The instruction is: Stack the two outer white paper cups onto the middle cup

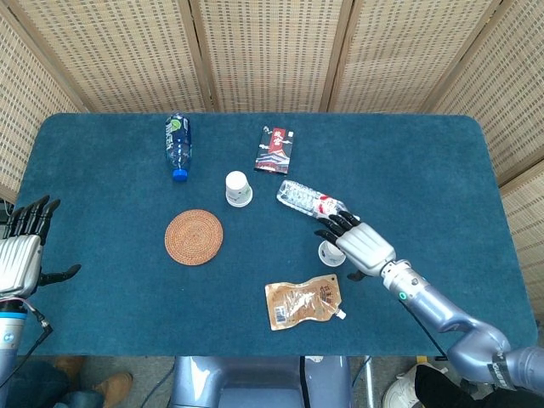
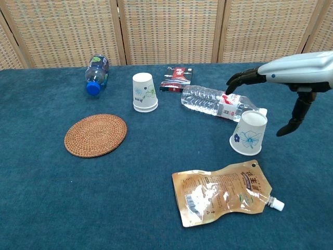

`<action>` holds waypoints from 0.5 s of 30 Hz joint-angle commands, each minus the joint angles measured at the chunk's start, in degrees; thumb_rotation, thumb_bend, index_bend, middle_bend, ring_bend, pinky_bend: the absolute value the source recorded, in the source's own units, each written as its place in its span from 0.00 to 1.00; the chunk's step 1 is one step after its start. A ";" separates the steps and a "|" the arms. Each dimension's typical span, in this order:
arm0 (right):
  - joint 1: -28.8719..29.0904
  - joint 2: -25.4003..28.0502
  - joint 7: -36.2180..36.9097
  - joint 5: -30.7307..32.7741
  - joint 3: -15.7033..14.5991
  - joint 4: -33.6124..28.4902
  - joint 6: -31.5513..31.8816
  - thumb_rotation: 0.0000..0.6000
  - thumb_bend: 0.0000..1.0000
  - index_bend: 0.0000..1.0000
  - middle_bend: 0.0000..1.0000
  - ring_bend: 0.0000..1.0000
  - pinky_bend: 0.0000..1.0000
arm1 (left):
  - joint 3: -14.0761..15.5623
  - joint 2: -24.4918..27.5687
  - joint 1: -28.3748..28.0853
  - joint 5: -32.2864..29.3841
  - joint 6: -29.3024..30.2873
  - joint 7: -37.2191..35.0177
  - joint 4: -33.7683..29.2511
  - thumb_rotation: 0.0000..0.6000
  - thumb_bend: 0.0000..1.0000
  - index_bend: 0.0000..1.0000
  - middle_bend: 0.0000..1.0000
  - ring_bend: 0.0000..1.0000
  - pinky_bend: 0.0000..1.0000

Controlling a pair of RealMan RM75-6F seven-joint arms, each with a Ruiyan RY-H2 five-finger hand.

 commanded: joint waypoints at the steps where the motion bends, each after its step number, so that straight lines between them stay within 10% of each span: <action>1: 1.66 -2.12 -2.67 2.95 0.06 2.10 -1.75 1.00 0.05 0.18 0.15 0.10 0.11 | -0.35 0.16 0.31 0.08 -0.52 -0.31 0.23 1.00 0.00 0.00 0.00 0.00 0.00; 15: 2.91 -7.20 -8.03 7.66 -2.59 9.58 0.27 1.00 0.12 0.26 0.26 0.23 0.22 | -2.24 0.63 1.45 0.57 -2.94 -0.91 0.62 1.00 0.00 0.00 0.00 0.00 0.00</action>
